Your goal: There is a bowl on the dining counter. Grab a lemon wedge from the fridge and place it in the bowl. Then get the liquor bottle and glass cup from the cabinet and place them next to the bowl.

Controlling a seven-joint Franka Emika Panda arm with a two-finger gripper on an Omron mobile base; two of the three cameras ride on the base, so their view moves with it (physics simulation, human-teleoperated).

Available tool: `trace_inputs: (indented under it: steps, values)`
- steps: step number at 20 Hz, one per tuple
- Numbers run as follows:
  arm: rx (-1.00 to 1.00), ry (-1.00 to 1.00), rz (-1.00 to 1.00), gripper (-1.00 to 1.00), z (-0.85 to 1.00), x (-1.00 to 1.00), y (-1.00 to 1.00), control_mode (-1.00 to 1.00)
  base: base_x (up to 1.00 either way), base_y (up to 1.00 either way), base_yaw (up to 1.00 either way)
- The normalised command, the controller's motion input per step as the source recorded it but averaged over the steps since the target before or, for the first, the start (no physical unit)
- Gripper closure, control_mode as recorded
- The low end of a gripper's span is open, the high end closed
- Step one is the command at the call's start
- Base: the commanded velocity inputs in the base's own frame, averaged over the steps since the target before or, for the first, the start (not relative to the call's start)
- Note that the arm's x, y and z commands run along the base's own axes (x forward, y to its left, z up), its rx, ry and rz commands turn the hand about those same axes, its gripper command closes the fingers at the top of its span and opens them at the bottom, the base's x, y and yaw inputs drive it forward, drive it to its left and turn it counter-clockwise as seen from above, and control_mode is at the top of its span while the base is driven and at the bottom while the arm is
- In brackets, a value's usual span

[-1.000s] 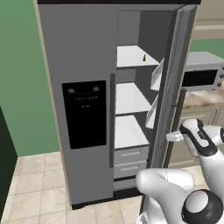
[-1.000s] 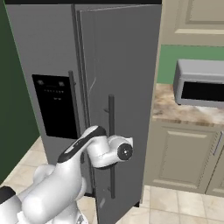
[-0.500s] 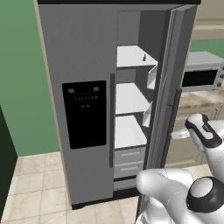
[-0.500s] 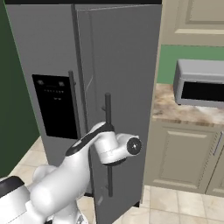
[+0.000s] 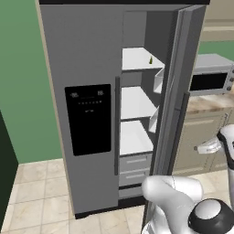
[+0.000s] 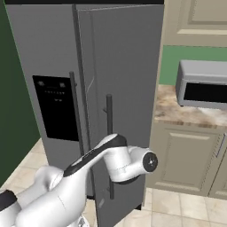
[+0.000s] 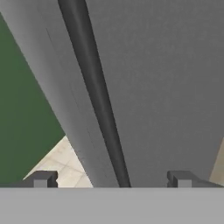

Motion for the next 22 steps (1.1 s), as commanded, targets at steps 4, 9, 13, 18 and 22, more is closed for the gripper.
trace_inputs:
  steps: [4, 9, 13, 18, 22]
  values:
    - [-0.09, -0.07, -0.01, -1.0, 0.33, -0.98, 0.36, -1.0, 0.0, 0.0, 0.0]
    - [-0.19, -0.07, 0.0, -1.0, 0.52, -0.57, 0.68, -1.0, 0.0, 0.0, 0.0]
    - [-0.23, 0.0, 0.0, -1.0, 0.67, -0.06, 0.93, -1.0, 0.0, 0.0, 0.0]
    - [-0.24, 0.02, 0.04, -1.0, 0.64, 0.09, 0.99, -1.0, 0.0, 0.0, 0.0]
    - [-0.24, 0.07, 0.08, -1.0, 0.55, 0.28, 0.95, -1.0, 0.0, 0.0, 0.0]
